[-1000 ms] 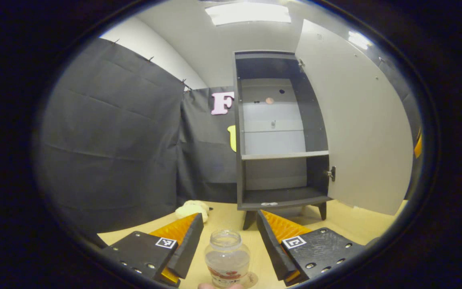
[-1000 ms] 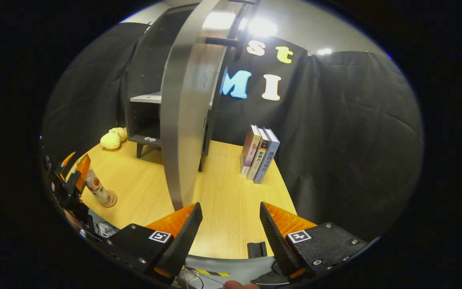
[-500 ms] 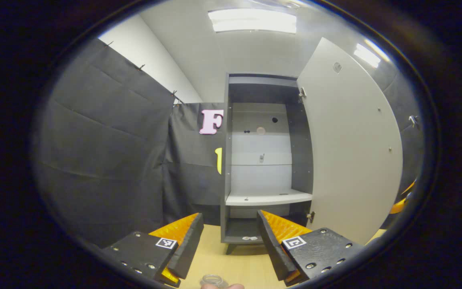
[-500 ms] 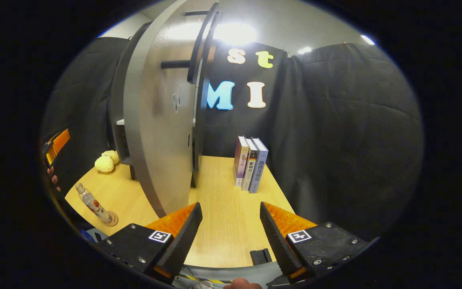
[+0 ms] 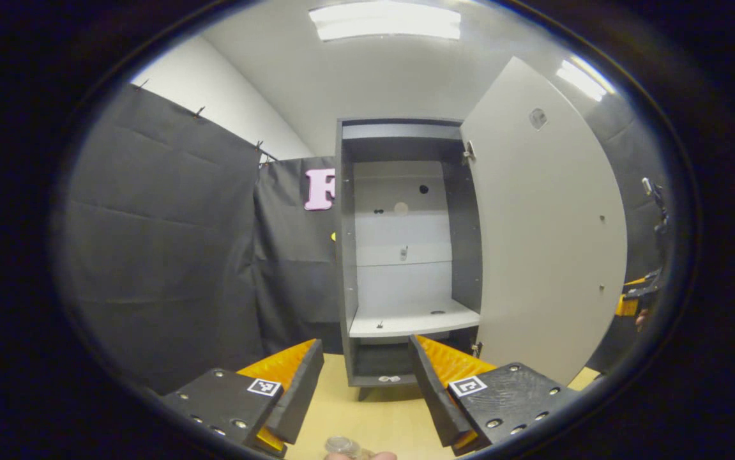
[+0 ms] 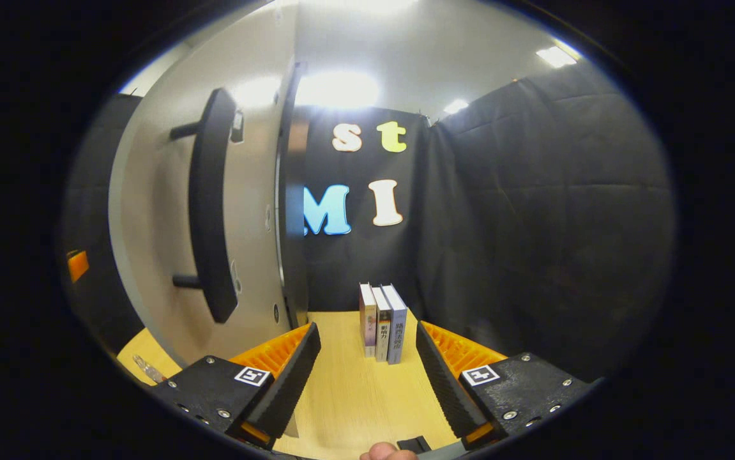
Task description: Open the cabinet door with the right hand, grasp the bottle in the cabinet with the left hand and place it on the coaster, then close the cabinet door with the right hand.
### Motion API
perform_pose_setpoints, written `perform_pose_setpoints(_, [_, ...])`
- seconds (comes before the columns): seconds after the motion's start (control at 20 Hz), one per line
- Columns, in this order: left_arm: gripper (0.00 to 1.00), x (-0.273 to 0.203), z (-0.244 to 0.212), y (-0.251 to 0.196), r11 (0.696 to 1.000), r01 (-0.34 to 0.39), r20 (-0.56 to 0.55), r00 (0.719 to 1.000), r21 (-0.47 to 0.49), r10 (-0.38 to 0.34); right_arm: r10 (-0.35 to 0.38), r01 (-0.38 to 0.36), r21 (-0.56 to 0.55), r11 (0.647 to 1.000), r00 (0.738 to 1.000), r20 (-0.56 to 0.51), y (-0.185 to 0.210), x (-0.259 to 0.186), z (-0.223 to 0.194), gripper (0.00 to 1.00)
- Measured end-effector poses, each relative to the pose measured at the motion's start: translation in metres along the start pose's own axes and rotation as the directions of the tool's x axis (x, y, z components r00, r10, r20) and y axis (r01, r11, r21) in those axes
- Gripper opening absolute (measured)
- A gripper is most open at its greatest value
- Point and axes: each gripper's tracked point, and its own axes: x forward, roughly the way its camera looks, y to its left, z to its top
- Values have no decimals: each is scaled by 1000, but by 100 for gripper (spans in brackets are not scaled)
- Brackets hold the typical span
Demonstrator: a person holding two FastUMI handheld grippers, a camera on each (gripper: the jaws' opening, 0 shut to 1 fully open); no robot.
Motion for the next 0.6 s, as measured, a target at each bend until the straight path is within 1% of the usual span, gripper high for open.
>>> perform_pose_setpoints(0.05, [77,0,3,-3,1000,11,1,1000,12,-11,6,-6,24,1000,1000,11,-1,1,7,93])
perform_pose_setpoints(0.1, [82,-1,3,-5,1000,13,1,1000,25,-13,18,-18,45,999,1000,11,1,1,14,93])
perform_pose_setpoints(0.2, [79,-2,4,-14,999,36,0,999,10,-36,39,-42,79,996,999,37,8,-3,32,93])
perform_pose_setpoints(0.25, [78,0,3,-20,999,51,-3,999,-14,-51,49,-53,78,996,997,60,12,-6,43,93])
perform_pose_setpoints(0.35, [78,3,0,-28,996,77,-25,997,-47,-78,48,-51,31,998,995,91,21,-8,56,93])
perform_pose_setpoints(0.4, [78,2,-1,-27,995,83,-31,996,-56,-85,37,-37,-7,999,995,97,19,-13,59,92])
perform_pose_setpoints(0.45, [78,3,-1,-27,994,88,-42,995,-61,-91,32,-30,-23,999,994,106,23,-12,60,88])
perform_pose_setpoints(0.5, [78,1,-3,-29,995,92,-56,994,-47,-95,37,-36,-11,999,995,98,27,-13,59,91])
perform_pose_setpoints(0.55, [77,0,0,-33,993,117,-55,991,-25,-119,45,-46,19,999,996,82,33,-11,52,90])
perform_pose_setpoints(0.6, [82,4,2,-36,989,147,-44,988,-11,-148,49,-52,39,998,996,69,38,-13,49,90])
